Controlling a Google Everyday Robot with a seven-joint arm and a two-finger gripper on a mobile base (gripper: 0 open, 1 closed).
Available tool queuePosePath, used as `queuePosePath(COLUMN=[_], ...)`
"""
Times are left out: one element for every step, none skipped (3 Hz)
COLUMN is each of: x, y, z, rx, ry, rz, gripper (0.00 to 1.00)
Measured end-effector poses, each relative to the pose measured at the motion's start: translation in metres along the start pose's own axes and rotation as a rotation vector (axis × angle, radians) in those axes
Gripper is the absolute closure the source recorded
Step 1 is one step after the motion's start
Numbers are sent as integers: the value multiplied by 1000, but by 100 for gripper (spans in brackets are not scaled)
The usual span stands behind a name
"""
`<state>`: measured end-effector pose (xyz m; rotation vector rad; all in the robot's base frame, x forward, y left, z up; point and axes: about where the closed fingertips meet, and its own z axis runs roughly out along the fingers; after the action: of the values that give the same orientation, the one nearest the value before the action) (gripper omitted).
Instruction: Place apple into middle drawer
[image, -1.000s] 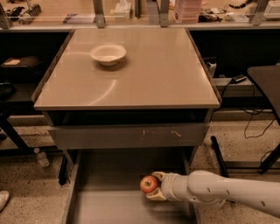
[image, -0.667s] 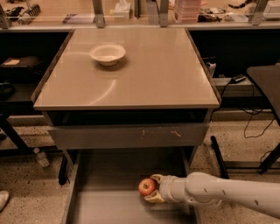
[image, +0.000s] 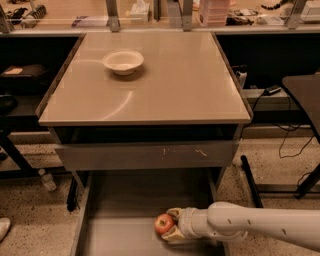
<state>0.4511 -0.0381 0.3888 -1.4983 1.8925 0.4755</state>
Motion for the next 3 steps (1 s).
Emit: queuePosePath(x=[0, 0, 0], y=[0, 0, 0], z=[0, 0, 0], rx=[0, 0, 0], ry=[0, 0, 0], rz=[0, 0, 0], gripper=[81, 60, 35])
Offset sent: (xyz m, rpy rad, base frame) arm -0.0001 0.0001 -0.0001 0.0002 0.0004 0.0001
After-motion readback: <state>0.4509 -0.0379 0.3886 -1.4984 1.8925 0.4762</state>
